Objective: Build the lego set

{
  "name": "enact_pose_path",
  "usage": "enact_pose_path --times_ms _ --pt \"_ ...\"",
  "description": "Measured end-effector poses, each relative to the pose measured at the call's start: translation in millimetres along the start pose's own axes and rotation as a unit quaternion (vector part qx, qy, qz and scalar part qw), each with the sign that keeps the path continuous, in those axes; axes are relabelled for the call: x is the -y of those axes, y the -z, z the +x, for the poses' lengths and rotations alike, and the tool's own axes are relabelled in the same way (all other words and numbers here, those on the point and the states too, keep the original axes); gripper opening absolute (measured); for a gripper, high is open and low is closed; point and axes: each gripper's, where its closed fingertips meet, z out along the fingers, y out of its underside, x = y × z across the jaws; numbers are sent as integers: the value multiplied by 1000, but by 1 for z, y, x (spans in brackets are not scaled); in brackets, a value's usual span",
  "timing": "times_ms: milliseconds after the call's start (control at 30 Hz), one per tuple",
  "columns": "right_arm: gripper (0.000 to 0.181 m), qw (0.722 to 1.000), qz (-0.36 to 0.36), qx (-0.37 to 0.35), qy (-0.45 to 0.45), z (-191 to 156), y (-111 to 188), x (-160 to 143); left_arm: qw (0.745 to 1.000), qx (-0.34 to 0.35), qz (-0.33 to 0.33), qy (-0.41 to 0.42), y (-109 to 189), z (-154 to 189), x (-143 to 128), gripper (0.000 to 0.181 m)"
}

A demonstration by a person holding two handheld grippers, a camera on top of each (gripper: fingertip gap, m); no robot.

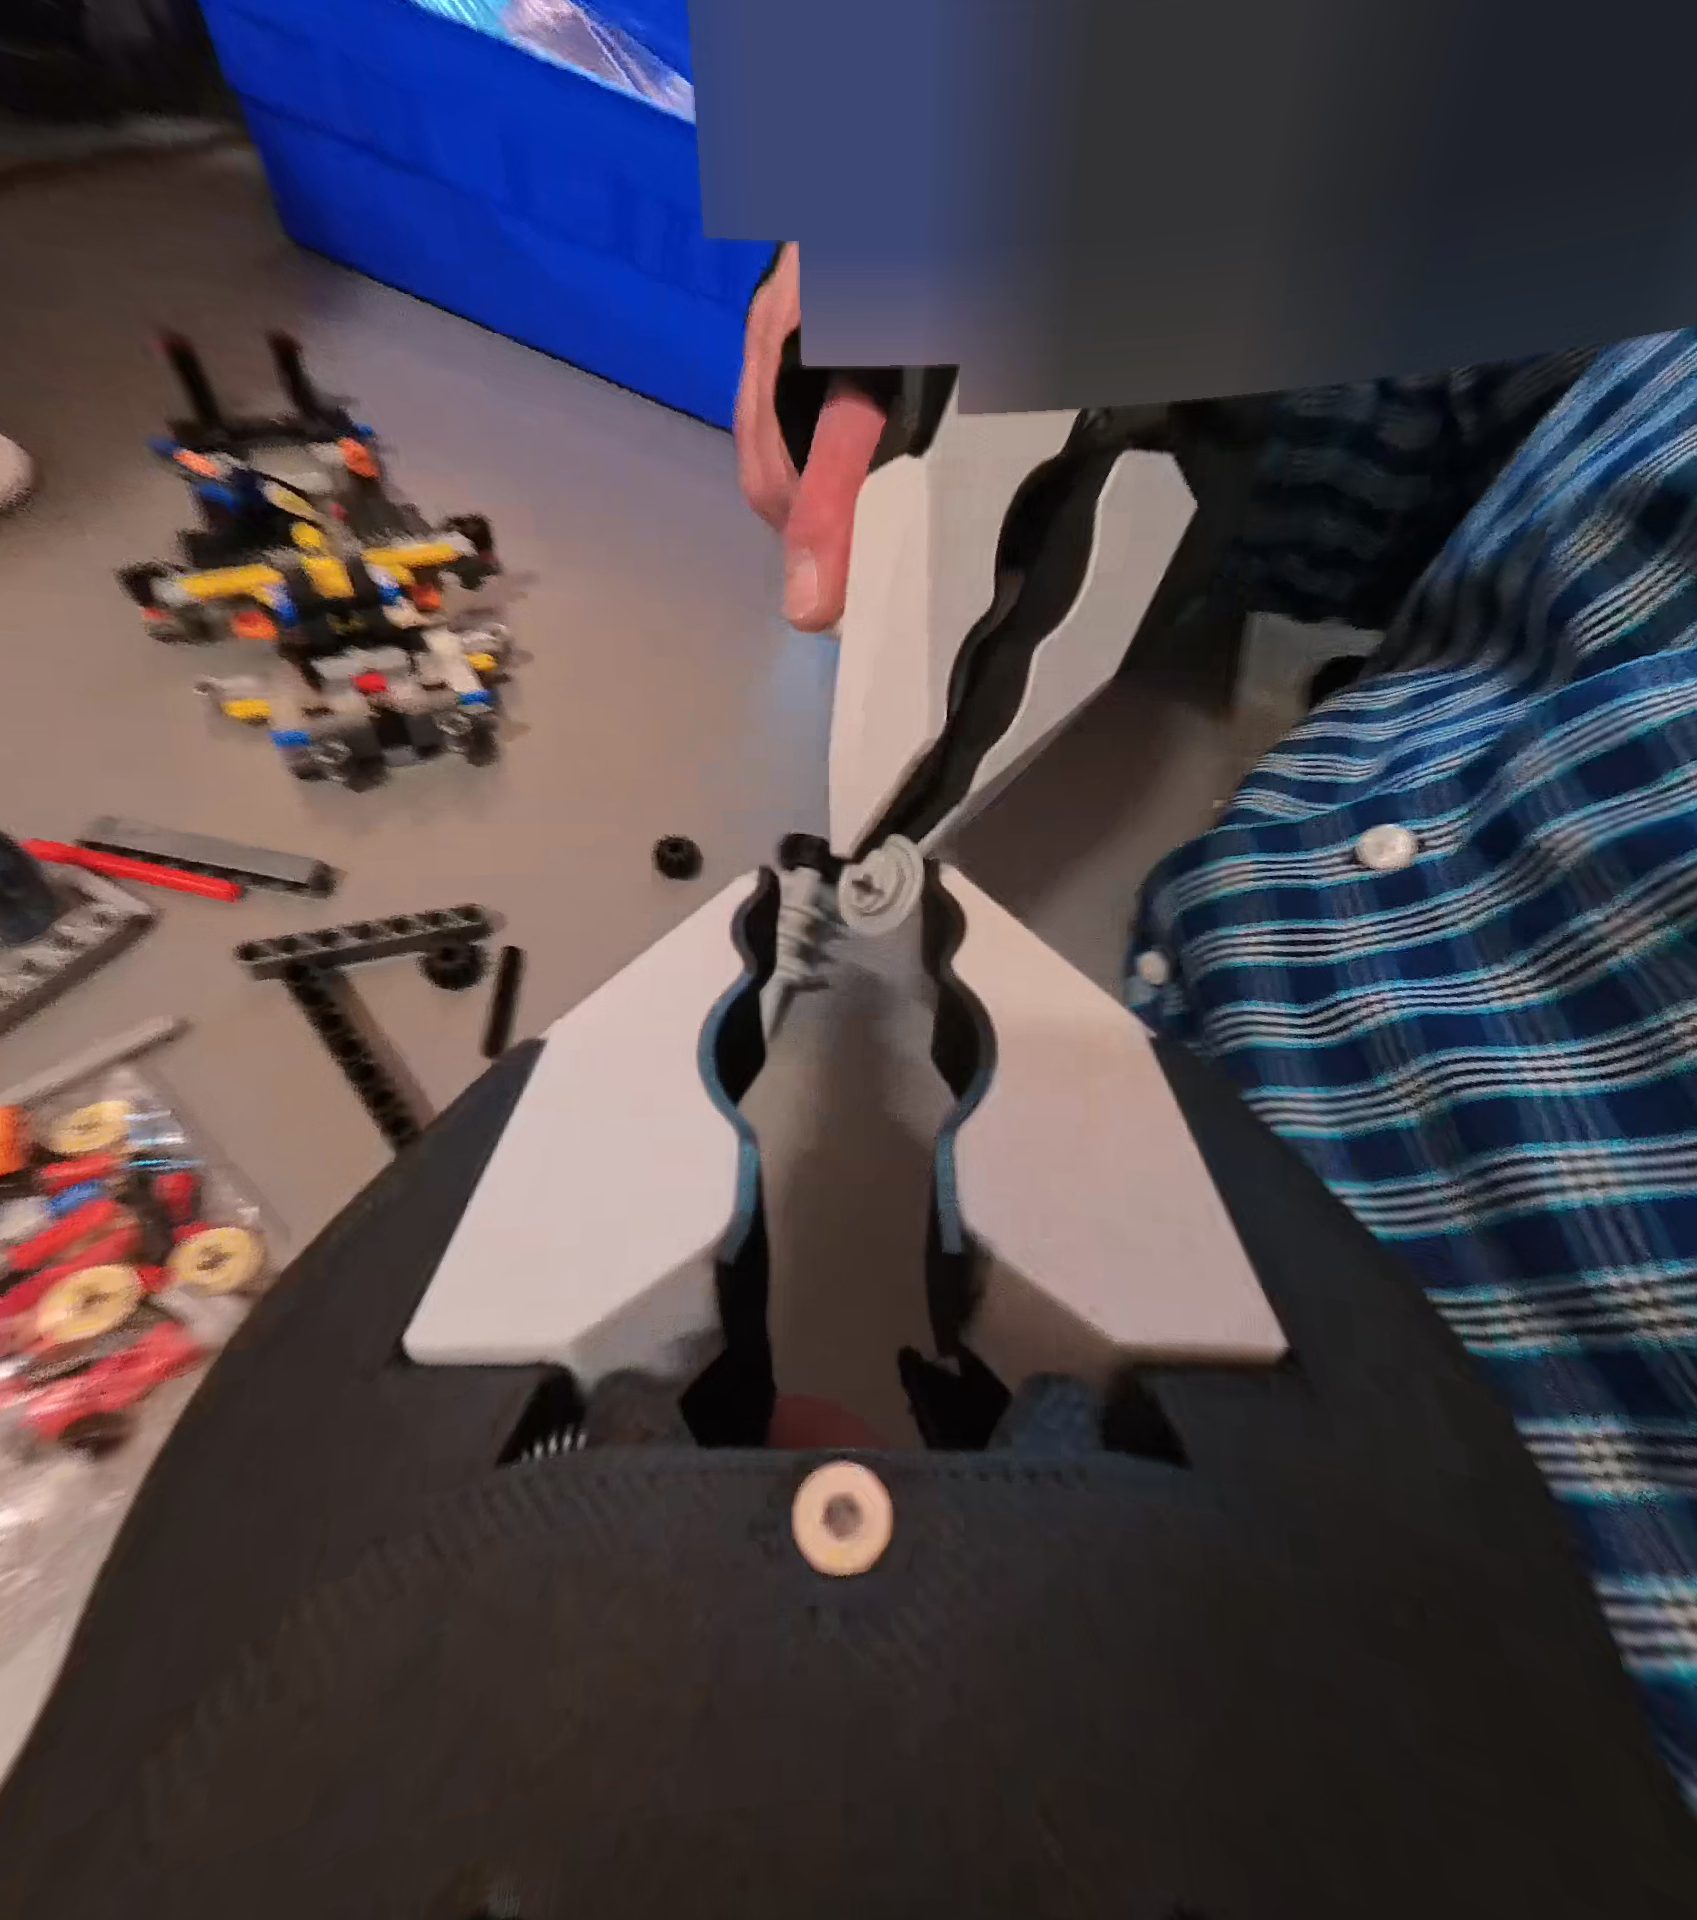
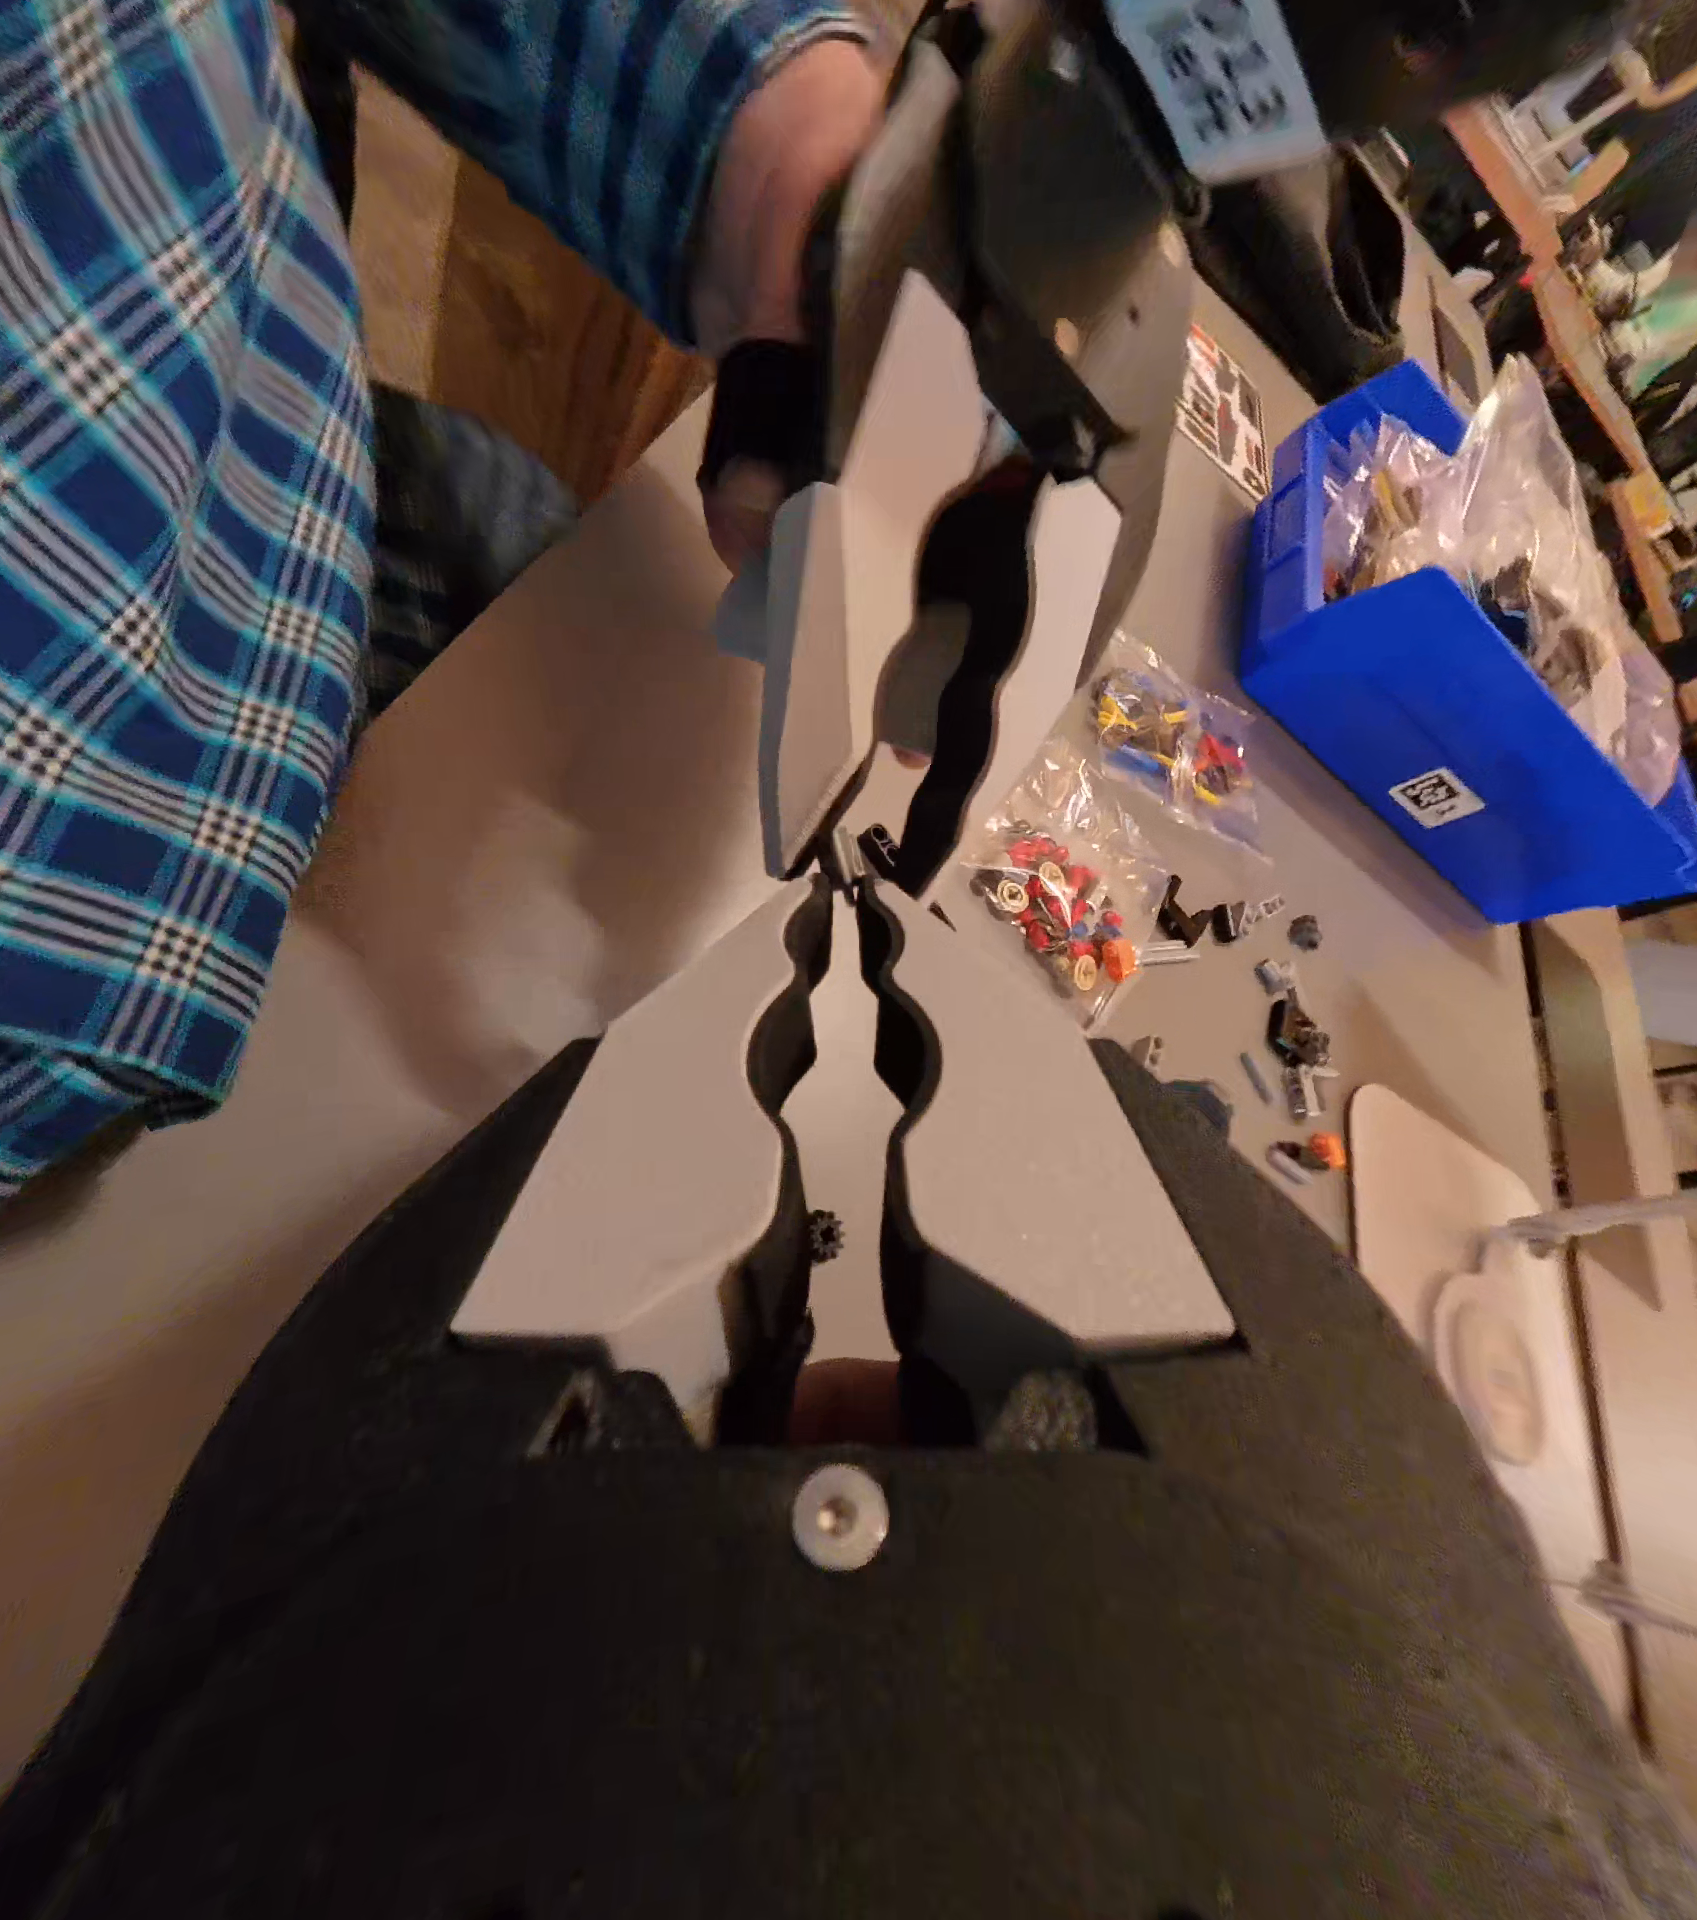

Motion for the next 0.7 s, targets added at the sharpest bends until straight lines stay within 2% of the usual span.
enact_pose_path --times_ms 33,167,367,533,700 --pt "2 1000 7 3 -20 2 1 0 999 30 9 -26 3 -3 4 26" --pt "1 995 38 22 -86 7 6 -2 988 108 29 -108 12 -4 14 18" --pt "1 989 52 51 -131 8 6 -5 971 157 1 -181 7 -2 13 4" --pt "2 985 50 56 -158 9 4 -8 969 173 1 -177 6 -5 12 2" --pt "15 983 29 18 -182 20 12 -17 976 189 21 -103 13 -14 9 1"
